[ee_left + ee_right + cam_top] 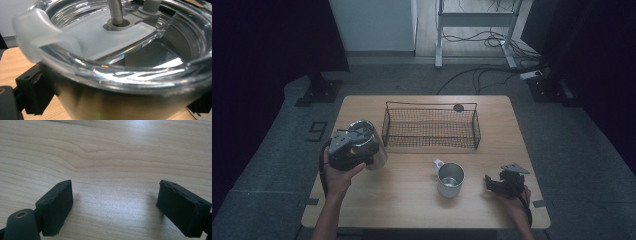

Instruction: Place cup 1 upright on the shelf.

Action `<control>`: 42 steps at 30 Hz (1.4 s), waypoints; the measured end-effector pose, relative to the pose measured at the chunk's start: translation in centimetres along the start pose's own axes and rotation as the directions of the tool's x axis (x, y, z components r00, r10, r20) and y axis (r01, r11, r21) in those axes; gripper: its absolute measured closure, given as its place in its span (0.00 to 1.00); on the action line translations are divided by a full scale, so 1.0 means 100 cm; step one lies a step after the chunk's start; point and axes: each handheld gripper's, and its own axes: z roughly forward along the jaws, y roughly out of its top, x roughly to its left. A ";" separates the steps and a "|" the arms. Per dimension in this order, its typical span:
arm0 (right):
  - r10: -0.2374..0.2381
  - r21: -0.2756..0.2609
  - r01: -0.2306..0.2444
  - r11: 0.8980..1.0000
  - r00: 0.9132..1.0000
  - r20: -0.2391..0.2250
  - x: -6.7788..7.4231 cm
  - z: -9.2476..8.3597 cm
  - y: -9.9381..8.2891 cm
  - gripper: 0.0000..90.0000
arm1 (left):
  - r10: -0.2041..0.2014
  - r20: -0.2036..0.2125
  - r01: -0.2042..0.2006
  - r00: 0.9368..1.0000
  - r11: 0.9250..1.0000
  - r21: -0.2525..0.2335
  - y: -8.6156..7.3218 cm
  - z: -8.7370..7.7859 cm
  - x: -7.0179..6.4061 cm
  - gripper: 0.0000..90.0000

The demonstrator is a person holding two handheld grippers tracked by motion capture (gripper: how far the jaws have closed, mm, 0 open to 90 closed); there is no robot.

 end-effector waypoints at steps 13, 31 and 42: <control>0.000 -0.001 0.000 1.000 1.000 0.000 0.000 0.000 0.000 0.15 | 0.002 0.009 -0.002 1.000 1.000 -0.004 0.007 0.005 -0.004 0.05; 0.001 0.000 -0.001 1.000 1.000 0.000 0.000 0.000 0.000 0.15 | 0.004 0.029 -0.003 1.000 1.000 -0.004 0.019 0.015 -0.011 0.05; 0.001 0.000 -0.001 1.000 1.000 0.001 0.000 0.000 0.000 0.15 | 0.002 0.028 -0.002 1.000 1.000 0.008 0.023 0.020 -0.010 0.05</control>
